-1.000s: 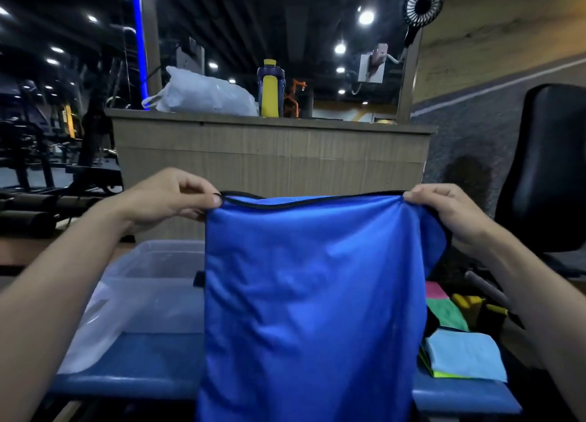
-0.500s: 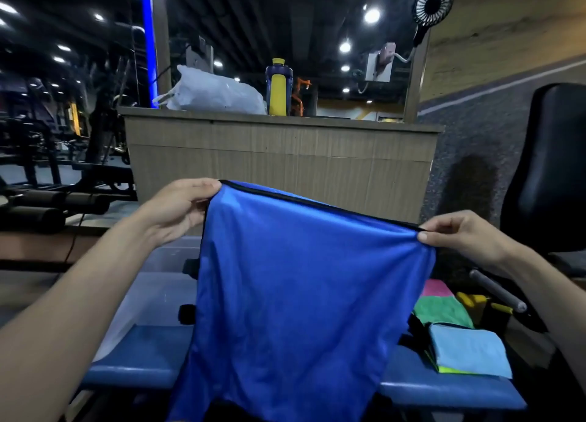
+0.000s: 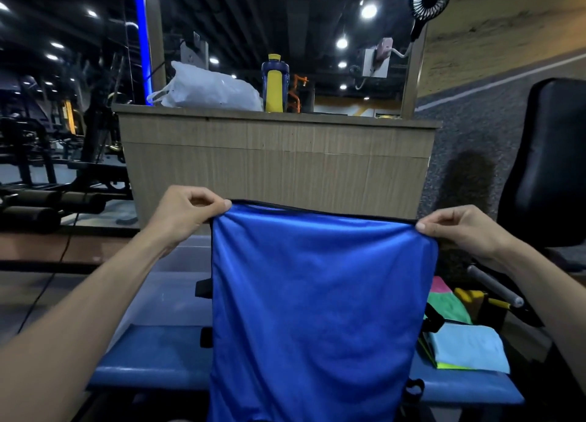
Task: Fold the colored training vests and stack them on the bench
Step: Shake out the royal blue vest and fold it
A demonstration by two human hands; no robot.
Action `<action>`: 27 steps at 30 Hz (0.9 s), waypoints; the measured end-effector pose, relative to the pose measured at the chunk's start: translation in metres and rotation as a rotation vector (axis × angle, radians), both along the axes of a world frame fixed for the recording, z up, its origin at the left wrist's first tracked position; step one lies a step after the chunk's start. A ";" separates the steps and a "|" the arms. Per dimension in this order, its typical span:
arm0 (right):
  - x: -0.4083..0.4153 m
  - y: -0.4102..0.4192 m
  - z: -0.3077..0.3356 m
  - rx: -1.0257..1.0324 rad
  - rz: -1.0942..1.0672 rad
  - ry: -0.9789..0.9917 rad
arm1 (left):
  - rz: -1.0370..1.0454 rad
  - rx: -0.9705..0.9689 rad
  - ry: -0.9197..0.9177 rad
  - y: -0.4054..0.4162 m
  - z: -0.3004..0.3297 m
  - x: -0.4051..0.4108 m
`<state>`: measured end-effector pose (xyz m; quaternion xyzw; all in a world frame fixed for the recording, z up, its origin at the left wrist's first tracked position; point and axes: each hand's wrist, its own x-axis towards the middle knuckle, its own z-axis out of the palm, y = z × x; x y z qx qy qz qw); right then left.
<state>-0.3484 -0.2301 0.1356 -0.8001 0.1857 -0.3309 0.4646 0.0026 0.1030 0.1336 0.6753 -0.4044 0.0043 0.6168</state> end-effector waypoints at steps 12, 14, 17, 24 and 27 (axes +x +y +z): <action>-0.006 -0.001 -0.006 -0.005 0.117 0.086 | -0.215 0.218 0.064 -0.001 -0.003 0.015; -0.009 -0.004 -0.008 -0.023 0.112 0.100 | -0.412 0.225 0.247 0.006 0.001 0.013; -0.013 -0.005 -0.010 0.040 0.145 0.082 | -0.563 0.194 0.347 0.013 0.007 0.009; -0.002 -0.001 -0.013 0.312 0.186 -0.054 | -0.578 0.183 0.356 0.009 0.022 0.002; -0.001 0.000 -0.011 0.243 0.124 -0.059 | -0.503 0.260 0.314 0.009 0.021 0.008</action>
